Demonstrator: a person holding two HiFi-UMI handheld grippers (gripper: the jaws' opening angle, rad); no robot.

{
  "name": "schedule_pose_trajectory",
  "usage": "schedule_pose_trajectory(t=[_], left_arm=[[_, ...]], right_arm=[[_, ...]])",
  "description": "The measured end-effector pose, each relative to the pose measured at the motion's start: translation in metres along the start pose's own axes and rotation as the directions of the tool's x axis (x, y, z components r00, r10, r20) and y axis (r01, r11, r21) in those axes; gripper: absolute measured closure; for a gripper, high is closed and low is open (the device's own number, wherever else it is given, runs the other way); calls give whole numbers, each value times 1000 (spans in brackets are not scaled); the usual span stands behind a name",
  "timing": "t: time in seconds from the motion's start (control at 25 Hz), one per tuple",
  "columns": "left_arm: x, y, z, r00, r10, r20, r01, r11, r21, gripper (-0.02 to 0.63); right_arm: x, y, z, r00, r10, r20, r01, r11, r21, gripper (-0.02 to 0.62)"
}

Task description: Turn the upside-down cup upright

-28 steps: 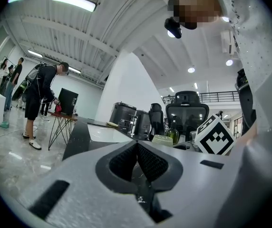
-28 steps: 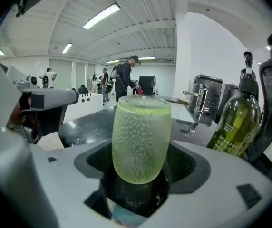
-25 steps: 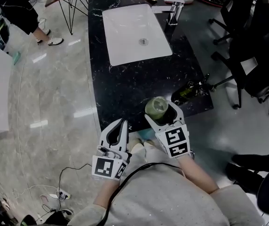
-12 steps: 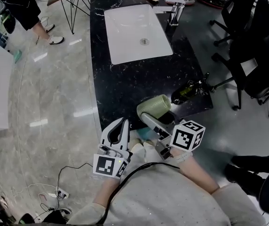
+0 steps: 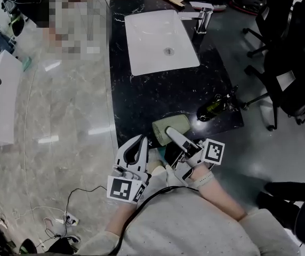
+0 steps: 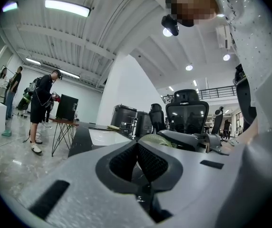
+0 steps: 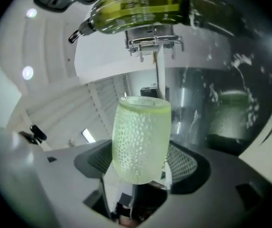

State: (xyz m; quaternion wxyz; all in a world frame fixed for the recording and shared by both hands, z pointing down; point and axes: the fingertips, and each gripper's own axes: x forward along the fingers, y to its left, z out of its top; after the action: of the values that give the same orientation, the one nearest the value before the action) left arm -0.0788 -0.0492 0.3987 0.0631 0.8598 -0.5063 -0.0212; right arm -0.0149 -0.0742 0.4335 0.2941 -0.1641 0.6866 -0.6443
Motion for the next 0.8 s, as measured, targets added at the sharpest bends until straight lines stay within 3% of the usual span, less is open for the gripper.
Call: schedule_pose_trajectory(t=[0.12, 0.24, 0.44, 0.64, 0.8], left_arm=[[-7, 3, 1, 1000, 12, -10, -12, 1000, 15, 598], [-13, 8, 2, 999, 30, -18, -29, 999, 26, 598], [-20, 10, 0, 999, 41, -27, -41, 999, 32, 598], [-27, 11, 0, 998, 45, -38, -43, 998, 39, 598], [-35, 13, -1, 997, 57, -53, -55, 997, 49, 598]], right_arm=[[2, 5, -1, 991, 120, 66, -130, 978, 162, 259], [0, 15, -2, 972, 204, 120, -229, 940, 252, 259], [-10, 17, -8, 929, 297, 219, -364, 835, 413, 259], [-14, 5, -8, 869, 380, 318, -496, 670, 552, 259], [-10, -6, -5, 819, 406, 406, -570, 491, 658, 259]])
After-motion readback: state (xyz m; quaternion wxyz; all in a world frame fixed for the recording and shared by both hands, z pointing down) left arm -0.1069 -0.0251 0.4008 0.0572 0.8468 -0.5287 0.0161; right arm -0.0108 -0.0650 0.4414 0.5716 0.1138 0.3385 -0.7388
